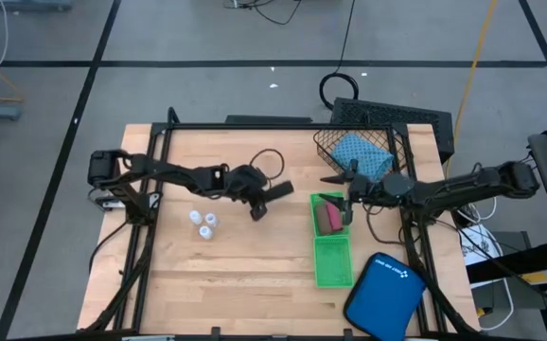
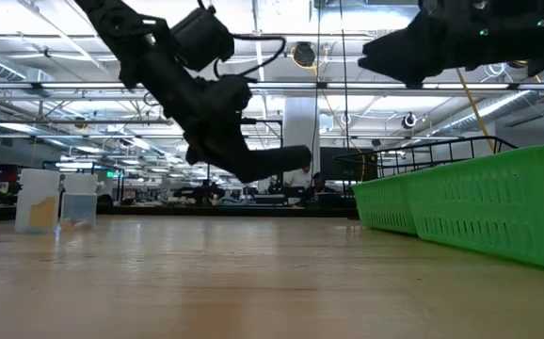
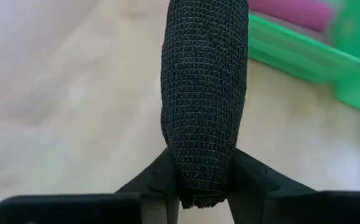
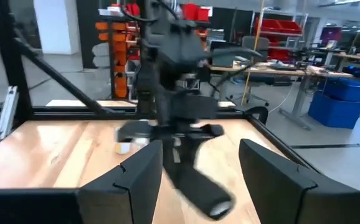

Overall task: Pick & Place Medicine items
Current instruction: Put the black bandage into the top green basket

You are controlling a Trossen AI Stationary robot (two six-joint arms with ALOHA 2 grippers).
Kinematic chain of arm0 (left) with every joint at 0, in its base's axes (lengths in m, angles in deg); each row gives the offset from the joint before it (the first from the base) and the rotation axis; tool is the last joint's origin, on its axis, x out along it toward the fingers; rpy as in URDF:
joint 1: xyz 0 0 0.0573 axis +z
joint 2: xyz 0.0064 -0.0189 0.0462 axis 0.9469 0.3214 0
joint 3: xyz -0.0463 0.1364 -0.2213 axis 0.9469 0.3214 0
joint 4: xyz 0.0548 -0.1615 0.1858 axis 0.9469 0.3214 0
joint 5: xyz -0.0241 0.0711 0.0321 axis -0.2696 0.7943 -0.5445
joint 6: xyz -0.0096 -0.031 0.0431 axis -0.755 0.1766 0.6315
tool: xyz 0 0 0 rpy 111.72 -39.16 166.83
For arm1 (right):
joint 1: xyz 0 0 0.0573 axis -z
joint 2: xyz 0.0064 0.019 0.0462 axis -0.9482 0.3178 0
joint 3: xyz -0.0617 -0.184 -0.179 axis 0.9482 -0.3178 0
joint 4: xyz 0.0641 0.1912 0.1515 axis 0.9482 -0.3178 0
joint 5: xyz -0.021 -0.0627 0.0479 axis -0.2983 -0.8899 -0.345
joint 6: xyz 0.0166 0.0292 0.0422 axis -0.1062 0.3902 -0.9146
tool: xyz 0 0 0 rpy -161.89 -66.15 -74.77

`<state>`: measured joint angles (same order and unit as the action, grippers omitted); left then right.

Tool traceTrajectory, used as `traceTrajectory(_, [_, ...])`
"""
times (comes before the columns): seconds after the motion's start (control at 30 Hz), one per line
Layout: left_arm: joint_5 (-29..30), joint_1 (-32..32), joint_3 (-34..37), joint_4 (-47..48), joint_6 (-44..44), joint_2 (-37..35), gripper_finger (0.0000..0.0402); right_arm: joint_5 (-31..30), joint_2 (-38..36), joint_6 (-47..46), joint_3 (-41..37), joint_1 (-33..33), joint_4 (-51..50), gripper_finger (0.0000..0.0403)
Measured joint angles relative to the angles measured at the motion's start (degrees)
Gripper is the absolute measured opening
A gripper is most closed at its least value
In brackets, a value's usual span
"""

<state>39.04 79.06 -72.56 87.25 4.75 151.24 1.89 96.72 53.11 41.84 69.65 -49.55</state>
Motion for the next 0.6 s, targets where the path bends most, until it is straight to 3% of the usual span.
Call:
traceTrajectory(0.2, [1.31, -3.71, 0.02, -0.17, 9.15, -0.67, 0.0107, -1.12, 8.34, -9.18, 4.31, 0.62, 0.32, 0.0210])
traceTrajectory(0.3, [8.59, -5.97, 0.02, -1.08, 17.39, -0.67, 0.0107, -0.93, 12.00, -14.97, 9.16, 1.76, -4.86, 0.0226])
traceTrajectory(0.47, [24.21, -10.64, 0.02, -3.12, 32.44, -0.67, 0.0108, -0.22, 17.37, -15.80, 15.22, 2.71, -11.86, 0.0245])
traceTrajectory(0.6, [27.41, -13.10, 0.02, -3.74, 38.27, -0.67, 0.0108, 7.85, 21.24, -16.40, 19.62, 3.75, -15.15, 0.0250])
